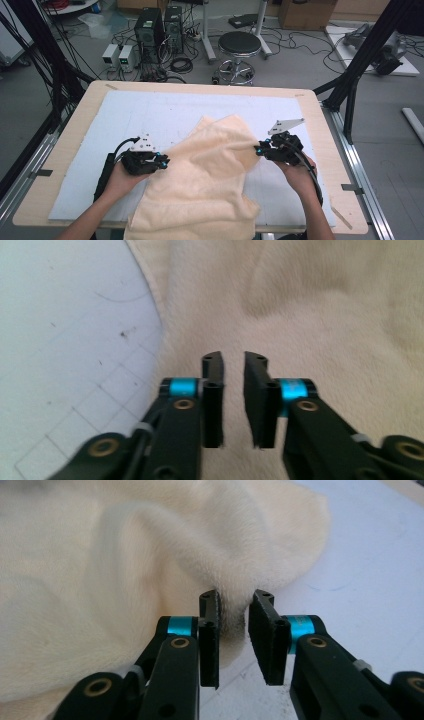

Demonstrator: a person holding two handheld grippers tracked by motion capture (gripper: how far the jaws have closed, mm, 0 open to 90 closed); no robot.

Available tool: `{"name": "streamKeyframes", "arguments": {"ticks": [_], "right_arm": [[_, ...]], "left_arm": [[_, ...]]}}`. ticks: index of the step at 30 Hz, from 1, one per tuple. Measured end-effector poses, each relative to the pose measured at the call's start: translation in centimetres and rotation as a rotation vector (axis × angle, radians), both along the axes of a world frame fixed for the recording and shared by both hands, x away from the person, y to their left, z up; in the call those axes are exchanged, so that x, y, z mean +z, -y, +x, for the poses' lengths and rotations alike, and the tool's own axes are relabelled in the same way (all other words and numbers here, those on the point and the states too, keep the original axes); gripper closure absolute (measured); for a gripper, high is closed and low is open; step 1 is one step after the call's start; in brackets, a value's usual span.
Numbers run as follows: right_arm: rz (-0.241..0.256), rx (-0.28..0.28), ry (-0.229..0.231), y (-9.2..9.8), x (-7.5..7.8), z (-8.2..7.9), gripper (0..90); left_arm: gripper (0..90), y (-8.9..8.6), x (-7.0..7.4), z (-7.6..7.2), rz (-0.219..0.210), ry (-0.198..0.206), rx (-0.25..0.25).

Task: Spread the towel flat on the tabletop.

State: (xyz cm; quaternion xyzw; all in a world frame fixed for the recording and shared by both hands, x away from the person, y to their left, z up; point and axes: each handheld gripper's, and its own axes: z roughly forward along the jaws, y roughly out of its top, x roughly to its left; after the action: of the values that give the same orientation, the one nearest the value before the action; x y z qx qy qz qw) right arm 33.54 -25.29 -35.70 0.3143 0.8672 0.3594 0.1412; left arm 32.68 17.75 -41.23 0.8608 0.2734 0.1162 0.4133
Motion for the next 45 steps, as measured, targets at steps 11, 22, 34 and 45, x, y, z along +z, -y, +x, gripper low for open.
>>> {"name": "streamKeyframes", "arguments": {"ticks": [11, 22, 34, 45], "right_arm": [[-0.055, -0.004, -0.107, -2.0, -5.2, 1.2, 61.5], [-0.1, 0.059, -0.133, -2.5, -6.6, 0.9, 82.2], [0.056, 0.089, -0.123, -1.7, -4.7, -0.1, 62.8], [-0.033, 0.211, -0.154, -5.9, -6.3, -0.8, 65.1]], "left_arm": [[71.4, 0.9, -1.9, 2.6, 0.046, -0.039, 0.078], [89.7, -1.3, -1.4, -0.7, 0.116, -0.037, 0.032], [63.3, -1.2, -0.3, 1.5, -0.018, -0.055, 0.018], [81.7, 1.6, -1.6, 3.9, 0.065, -0.069, 0.042]]}}
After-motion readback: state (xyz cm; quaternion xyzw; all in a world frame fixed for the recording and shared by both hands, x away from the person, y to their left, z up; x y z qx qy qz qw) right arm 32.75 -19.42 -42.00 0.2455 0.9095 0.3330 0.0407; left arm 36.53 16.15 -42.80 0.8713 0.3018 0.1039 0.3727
